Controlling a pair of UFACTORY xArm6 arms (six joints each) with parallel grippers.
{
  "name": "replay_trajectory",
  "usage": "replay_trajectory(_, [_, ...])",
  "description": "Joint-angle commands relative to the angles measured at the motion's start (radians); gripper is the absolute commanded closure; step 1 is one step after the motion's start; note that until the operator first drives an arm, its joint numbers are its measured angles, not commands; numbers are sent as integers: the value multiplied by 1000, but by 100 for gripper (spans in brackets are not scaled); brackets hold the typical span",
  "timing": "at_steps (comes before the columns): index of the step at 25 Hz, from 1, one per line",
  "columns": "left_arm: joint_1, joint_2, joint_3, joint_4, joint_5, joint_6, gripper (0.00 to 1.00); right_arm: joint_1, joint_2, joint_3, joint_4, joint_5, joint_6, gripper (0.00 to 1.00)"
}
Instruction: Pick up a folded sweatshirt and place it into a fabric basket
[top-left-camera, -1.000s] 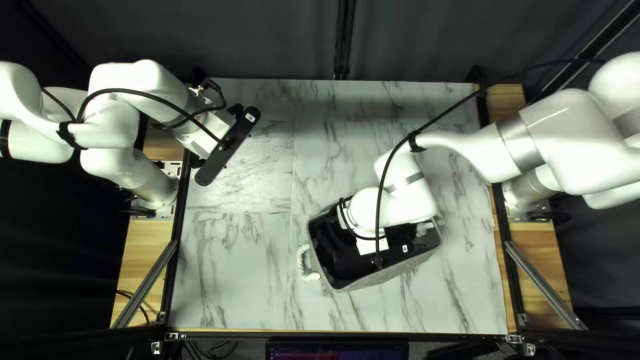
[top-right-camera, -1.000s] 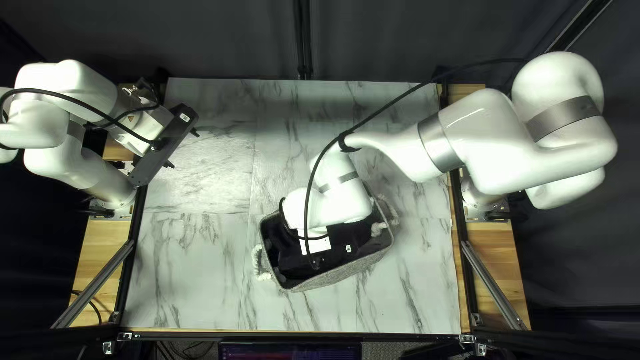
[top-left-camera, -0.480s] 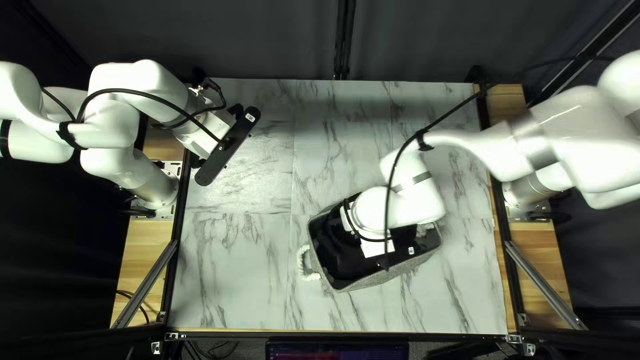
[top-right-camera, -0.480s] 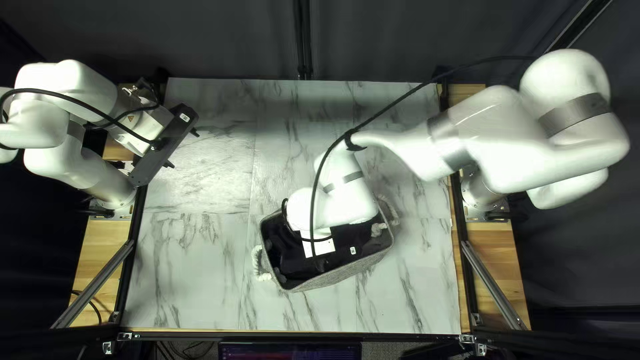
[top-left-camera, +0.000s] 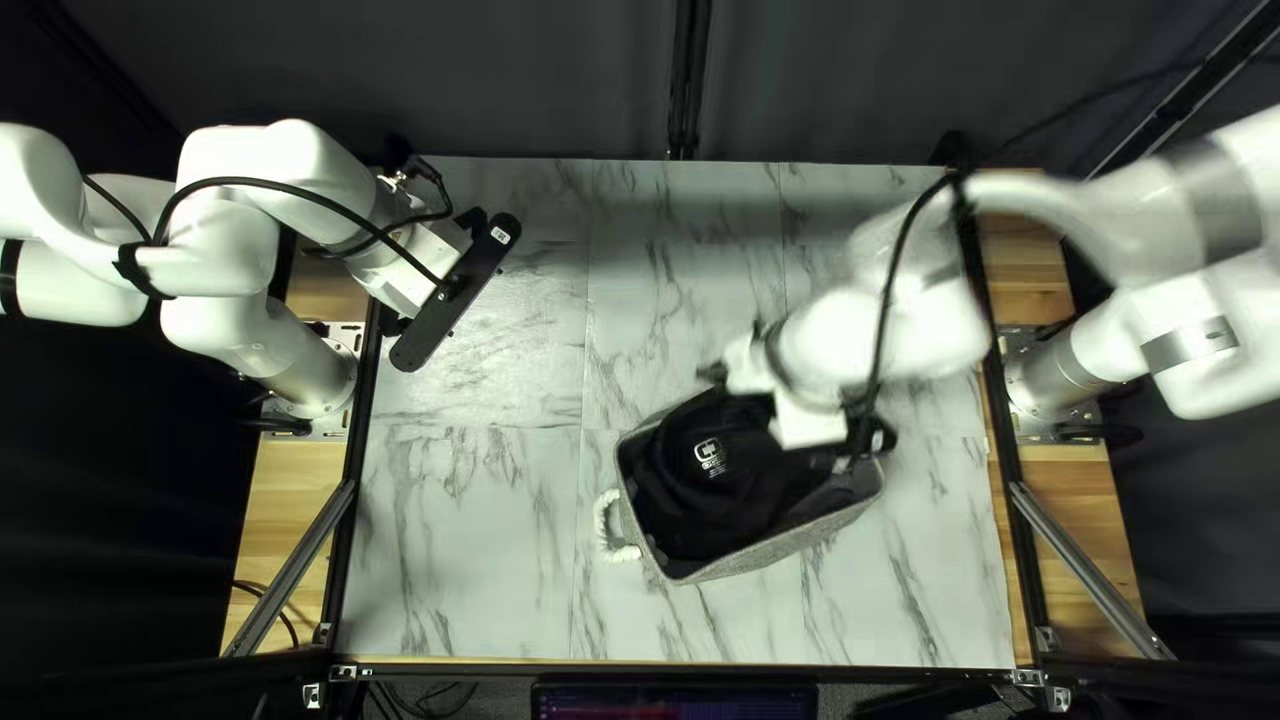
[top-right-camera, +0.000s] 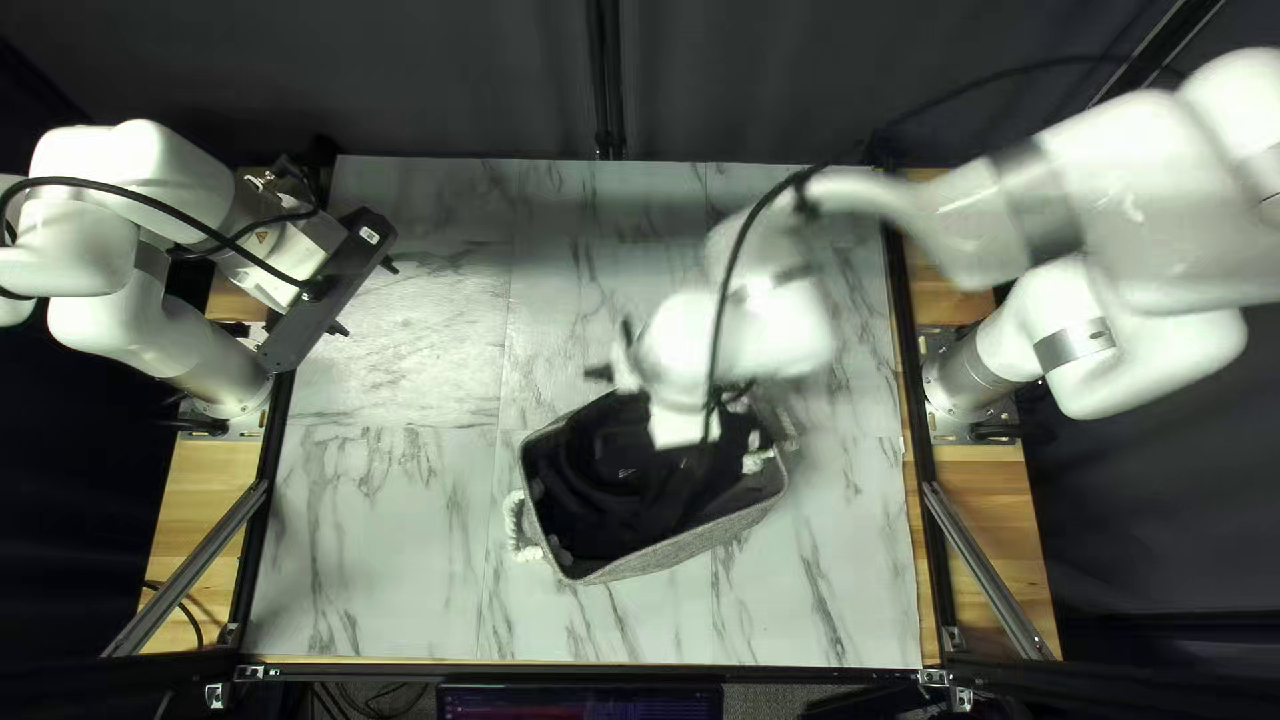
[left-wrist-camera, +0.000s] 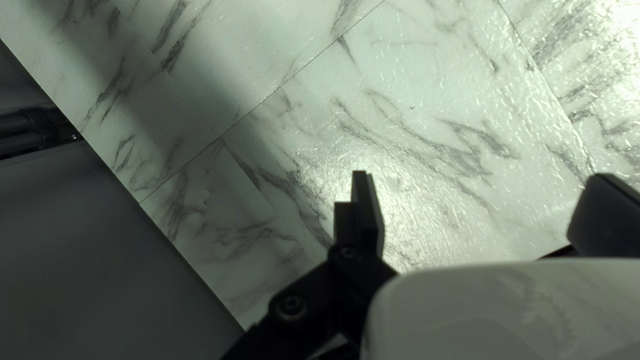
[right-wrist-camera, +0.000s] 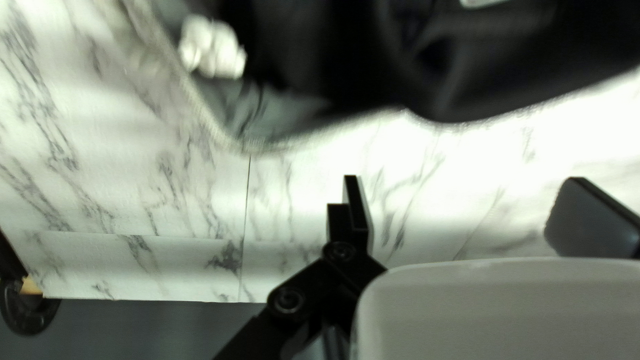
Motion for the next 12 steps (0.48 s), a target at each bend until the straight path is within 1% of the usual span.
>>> replay_trajectory(1, [0, 0, 0, 0, 0, 0, 0, -76, -35, 11, 53, -3, 25, 0])
replay_trajectory(3, [0, 0, 0, 0, 0, 0, 0, -103, -48, 25, 61, -15, 64, 0])
replay_trajectory(6, [0, 0, 0, 0, 0, 0, 0, -151, -85, 58, 66, -33, 160, 0])
replay_trajectory(7, [0, 0, 0, 0, 0, 0, 0, -170, -101, 71, 63, -36, 211, 0])
replay_trajectory(9, [0, 0, 0, 0, 0, 0, 0, -210, -138, 100, 62, -42, 264, 0])
replay_trajectory(12, [0, 0, 0, 0, 0, 0, 0, -265, -189, 133, 61, -32, 313, 0])
